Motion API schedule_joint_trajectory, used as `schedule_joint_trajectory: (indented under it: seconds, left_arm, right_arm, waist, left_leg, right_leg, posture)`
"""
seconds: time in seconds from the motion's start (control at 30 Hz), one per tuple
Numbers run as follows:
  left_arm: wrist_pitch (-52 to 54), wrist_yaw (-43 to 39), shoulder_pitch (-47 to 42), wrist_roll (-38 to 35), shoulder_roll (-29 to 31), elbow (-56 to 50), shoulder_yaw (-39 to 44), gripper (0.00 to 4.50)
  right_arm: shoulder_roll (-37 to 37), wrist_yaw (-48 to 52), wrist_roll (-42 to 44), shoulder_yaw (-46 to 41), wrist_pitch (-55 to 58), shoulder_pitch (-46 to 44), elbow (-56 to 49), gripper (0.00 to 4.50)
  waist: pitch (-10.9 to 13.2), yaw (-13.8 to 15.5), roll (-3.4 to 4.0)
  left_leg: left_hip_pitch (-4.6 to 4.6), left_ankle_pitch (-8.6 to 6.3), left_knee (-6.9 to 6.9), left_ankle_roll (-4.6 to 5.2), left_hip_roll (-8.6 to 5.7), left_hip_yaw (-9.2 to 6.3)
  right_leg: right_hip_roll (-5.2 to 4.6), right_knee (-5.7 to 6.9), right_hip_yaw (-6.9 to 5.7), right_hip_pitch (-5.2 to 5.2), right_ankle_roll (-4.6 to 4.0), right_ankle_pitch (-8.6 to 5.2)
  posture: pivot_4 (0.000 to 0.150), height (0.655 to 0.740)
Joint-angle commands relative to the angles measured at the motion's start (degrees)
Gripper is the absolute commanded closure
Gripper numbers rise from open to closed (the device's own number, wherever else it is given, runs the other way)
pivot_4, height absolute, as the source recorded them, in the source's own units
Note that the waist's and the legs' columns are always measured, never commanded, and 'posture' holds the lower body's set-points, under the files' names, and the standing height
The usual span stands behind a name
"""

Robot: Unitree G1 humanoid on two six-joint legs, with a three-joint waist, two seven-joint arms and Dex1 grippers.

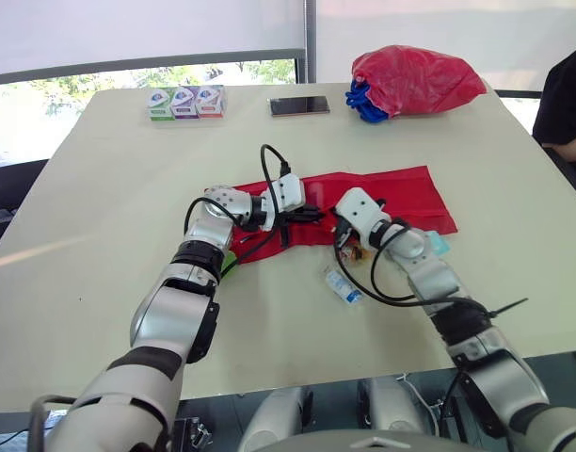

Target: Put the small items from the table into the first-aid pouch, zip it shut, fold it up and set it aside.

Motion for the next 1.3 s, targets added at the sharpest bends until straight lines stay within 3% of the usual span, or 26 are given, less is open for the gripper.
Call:
schedule_joint_trajectory:
  seconds: [0.03, 0.23, 0.27, 0.37, 0.5, 0.6, 0.73, 0.9, 1.13, 1.3]
  left_arm:
    - [-1.40, 0.74, -1.15, 0.08, 0.23, 0.43, 0.74, 4.50]
    - [-2.19, 1.87, -1.29, 0.53, 0.18, 1.99, 0.88, 4.50]
    - [-2.41, 2.01, -1.29, 0.66, 0.24, 2.28, 0.93, 4.50]
    - [-3.07, 2.27, -1.38, 1.01, 0.47, 3.13, 0.95, 4.50]
    - [-3.99, 2.74, -1.56, 1.42, 0.67, 4.26, 0.77, 4.50]
    - [-4.54, 2.82, -1.66, 1.73, 0.69, 4.77, 0.70, 4.50]
    - [-4.91, 2.58, -2.10, 1.82, 0.67, 5.59, 0.75, 4.50]
    - [-5.11, 2.36, -2.70, 2.06, 0.73, 6.22, 0.79, 4.50]
    - [-5.30, 2.25, -2.92, 2.28, 0.61, 6.46, 0.63, 4.50]
    - [-5.38, 2.43, -3.08, 2.47, 0.66, 6.51, 0.54, 4.50]
  right_arm:
    - [-3.02, 5.98, 11.65, -6.40, 8.27, 4.59, -18.71, 4.47]
    - [-15.38, 14.63, 24.37, -16.76, 16.25, 16.40, -34.09, 4.47]
    - [-18.55, 17.30, 26.86, -20.34, 16.86, 19.41, -35.50, 4.23]
    - [-25.51, 20.58, 34.48, -29.01, 20.92, 24.55, -40.72, 3.30]
    - [-32.73, 23.99, 44.69, -42.42, 25.81, 29.30, -44.56, 1.22]
    - [-36.51, 28.34, 47.91, -51.23, 26.58, 33.30, -41.77, 0.05]
    - [-40.75, 34.64, 50.25, -59.72, 26.56, 37.15, -38.46, 0.05]
    - [-43.02, 36.62, 52.53, -62.40, 27.11, 38.35, -38.08, 0.05]
    - [-42.24, 33.56, 54.94, -59.82, 27.25, 38.22, -40.84, 0.05]
    - [-38.68, 23.04, 52.39, -53.01, 27.81, 38.64, -45.71, 0.05]
  waist:
    - [0.00, 0.21, 0.00]
    - [-0.02, 1.39, -0.03]
    - [-0.02, 1.58, -0.03]
    - [-0.02, 2.11, -0.03]
    - [-0.03, 2.42, -0.03]
    - [-0.05, 2.94, -0.08]
    - [-0.05, 3.16, -0.08]
    - [-0.05, 3.16, -0.08]
    - [-0.04, 3.22, -0.08]
    - [-0.05, 3.23, -0.10]
  left_leg:
    - [0.00, 0.00, 0.00, 0.00, 0.00, 0.00]
    - [-0.02, -0.01, 0.03, 0.01, 0.00, 0.02]
    - [-0.02, -0.01, 0.03, 0.01, 0.00, 0.02]
    - [-0.03, -0.02, 0.04, 0.04, -0.02, 0.06]
    - [0.03, -0.03, 0.02, 0.04, 0.08, 0.14]
    - [0.06, -0.05, 0.05, 0.08, 0.08, 0.07]
    - [0.10, -0.09, 0.13, 0.15, 0.04, 0.15]
    - [0.10, -0.10, 0.12, 0.16, 0.07, 0.15]
    - [0.08, -0.10, 0.13, 0.17, 0.06, 0.14]
    - [0.08, -0.10, 0.13, 0.16, 0.06, 0.14]
  right_leg:
    - [0.00, -0.01, 0.00, 0.00, 0.00, 0.00]
    - [0.00, -0.32, -0.03, 0.07, 0.01, 0.00]
    - [-0.01, -0.32, -0.04, 0.08, 0.01, 0.00]
    - [-0.04, -0.37, -0.03, 0.10, 0.01, 0.00]
    - [-0.18, -0.32, 0.04, 0.12, 0.02, 0.01]
    - [-0.16, -0.43, -0.08, 0.27, 0.02, 0.01]
    - [-0.16, -0.43, -0.06, 0.38, 0.05, 0.02]
    - [-0.26, -0.43, -0.05, 0.38, 0.06, 0.02]
    - [-0.28, -0.46, -0.06, 0.38, 0.06, 0.02]
    - [-0.29, -0.46, -0.06, 0.37, 0.06, 0.02]
  posture:
    - [0.150, 0.7400]
    - [0.150, 0.7400]
    - [0.150, 0.7400]
    - [0.150, 0.7400]
    - [0.150, 0.7400]
    - [0.150, 0.7400]
    - [0.150, 0.7400]
    - [0.150, 0.7400]
    - [0.150, 0.7400]
    - [0.150, 0.7400]
